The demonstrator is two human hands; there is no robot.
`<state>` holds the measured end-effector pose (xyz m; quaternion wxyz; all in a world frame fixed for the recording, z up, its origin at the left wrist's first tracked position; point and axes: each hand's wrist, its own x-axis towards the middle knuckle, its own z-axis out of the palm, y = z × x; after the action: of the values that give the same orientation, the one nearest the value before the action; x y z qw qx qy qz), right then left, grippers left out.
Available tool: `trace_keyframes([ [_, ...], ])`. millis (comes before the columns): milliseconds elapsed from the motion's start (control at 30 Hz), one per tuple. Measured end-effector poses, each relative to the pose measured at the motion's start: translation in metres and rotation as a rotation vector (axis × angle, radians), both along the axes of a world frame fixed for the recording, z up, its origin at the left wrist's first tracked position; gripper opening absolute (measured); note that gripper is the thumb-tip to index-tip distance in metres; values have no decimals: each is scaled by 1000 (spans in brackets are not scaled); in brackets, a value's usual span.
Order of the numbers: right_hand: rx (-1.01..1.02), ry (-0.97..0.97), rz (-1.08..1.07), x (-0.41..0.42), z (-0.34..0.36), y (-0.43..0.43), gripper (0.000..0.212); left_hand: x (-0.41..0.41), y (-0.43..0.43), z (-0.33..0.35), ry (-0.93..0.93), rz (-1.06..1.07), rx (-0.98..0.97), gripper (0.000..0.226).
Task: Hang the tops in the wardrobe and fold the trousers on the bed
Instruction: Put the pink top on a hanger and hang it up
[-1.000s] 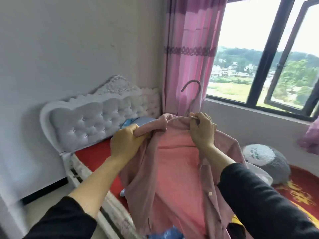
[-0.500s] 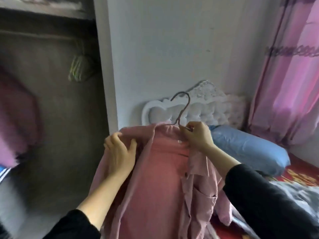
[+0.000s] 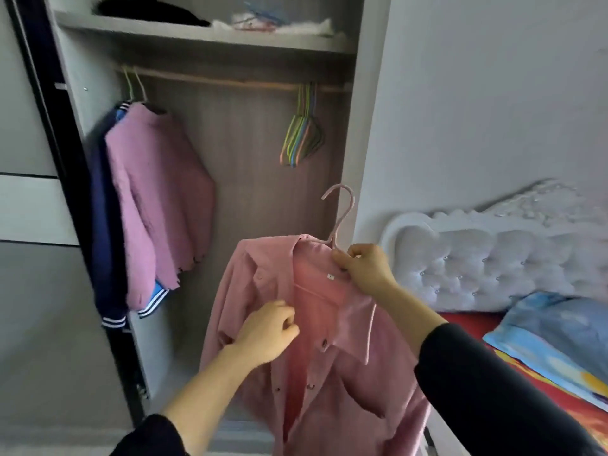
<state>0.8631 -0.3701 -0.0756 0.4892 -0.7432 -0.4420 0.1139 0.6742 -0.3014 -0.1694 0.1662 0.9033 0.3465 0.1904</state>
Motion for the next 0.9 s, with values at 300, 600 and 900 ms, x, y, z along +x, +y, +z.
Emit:
trace_keyframes([
  [300,-43,30,237,-22,4,115,43,-14,134,41,-68,478,75,54],
  [600,4,106,418,-20,29,236,54,7,251,78,-33,516,41,40],
  [900,-117,71,161,-19,14,351,55,-22,339,51,36,239,-98,37],
])
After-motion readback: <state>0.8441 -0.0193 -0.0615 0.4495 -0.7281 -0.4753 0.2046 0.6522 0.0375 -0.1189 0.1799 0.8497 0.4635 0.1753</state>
